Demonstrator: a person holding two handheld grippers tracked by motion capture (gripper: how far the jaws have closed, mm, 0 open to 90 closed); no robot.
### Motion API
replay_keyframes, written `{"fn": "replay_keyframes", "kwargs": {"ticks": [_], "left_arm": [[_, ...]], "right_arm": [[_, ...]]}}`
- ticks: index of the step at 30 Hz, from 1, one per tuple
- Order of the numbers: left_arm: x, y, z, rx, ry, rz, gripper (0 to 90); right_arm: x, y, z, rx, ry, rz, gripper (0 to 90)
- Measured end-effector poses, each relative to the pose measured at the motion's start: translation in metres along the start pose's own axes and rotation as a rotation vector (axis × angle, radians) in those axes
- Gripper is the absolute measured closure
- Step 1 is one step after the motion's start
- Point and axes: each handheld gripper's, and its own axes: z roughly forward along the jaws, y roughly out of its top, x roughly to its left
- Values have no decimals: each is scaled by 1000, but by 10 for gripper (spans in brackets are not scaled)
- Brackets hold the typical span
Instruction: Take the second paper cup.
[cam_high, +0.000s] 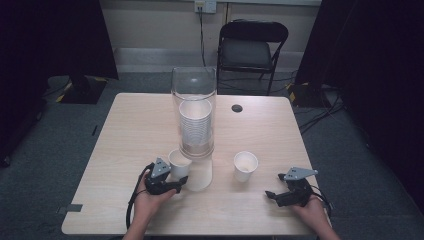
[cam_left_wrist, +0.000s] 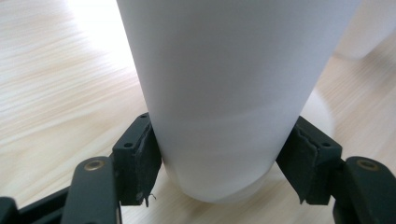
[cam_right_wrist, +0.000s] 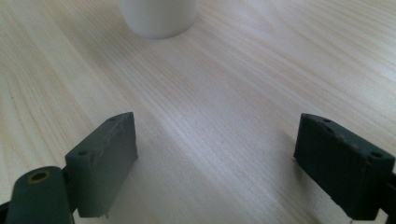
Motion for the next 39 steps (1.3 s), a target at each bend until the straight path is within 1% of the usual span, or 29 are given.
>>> {"fn": "replay_keyframes", "kwargs": {"ticks": [1, 2, 5, 7, 10, 11, 12, 15, 18, 20, 21, 22, 25, 27, 28, 29, 31, 34, 35, 37, 39], "left_arm": [[3, -2, -2, 3, 8, 0, 342], [6, -4, -4, 10, 13, -8, 342], [12, -8, -7, 17, 23, -16, 340], [13, -10, -6, 22, 26, -36, 338], [12, -13, -2, 43, 17, -34, 336], [11, -14, -1, 44, 15, -32, 335], [11, -14, -1, 37, 17, -40, 335], [12, -14, 0, 45, 17, -38, 333], [13, -15, 0, 84, 21, -52, 328], [14, -16, 0, 87, 24, -54, 322], [14, -16, -1, 92, 23, -49, 315], [14, -16, -1, 90, 32, -56, 299], [15, -17, -2, 95, 37, -65, 255], [17, -17, -3, 101, 36, -55, 219], [17, -18, -3, 101, 37, -64, 210], [17, -18, -3, 101, 37, -64, 198], [18, -19, -6, 113, 27, -65, 184], [23, -21, -13, 120, 34, -58, 170], [24, -22, -15, 106, 34, -71, 168], [28, -23, -21, 95, 24, -89, 165], [32, -24, -25, 95, 22, -91, 163]], "right_arm": [[0, 0, 0, 1, 1, -1, 124], [0, 0, 0, 1, 1, -1, 124], [0, 0, 0, 1, 1, -1, 124], [0, 0, 0, 1, 2, -2, 124], [0, 0, 0, 1, 2, -2, 124], [0, 0, 0, 1, 2, -1, 124], [0, 0, 0, 2, 1, -2, 124], [0, 0, 0, 3, 1, 0, 124], [0, 0, 0, 3, 1, -1, 124], [0, 0, 0, 3, 2, -1, 124], [0, 0, 0, 3, 3, -1, 124], [-1, 0, 0, 3, 3, -2, 124], [-1, 0, 0, 3, 3, -2, 124], [-1, 0, 0, 2, 3, -2, 124], [-1, 0, 0, 2, 3, -2, 124], [-1, 0, 0, 2, 3, -2, 124], [-1, 0, 0, 2, 3, -1, 124], [-1, 0, 0, 2, 3, -1, 124], [0, 0, 0, 6, 1, 3, 124], [0, 0, 0, 1, 2, -3, 124], [1, -1, -1, 1, 2, 1, 124]]}}
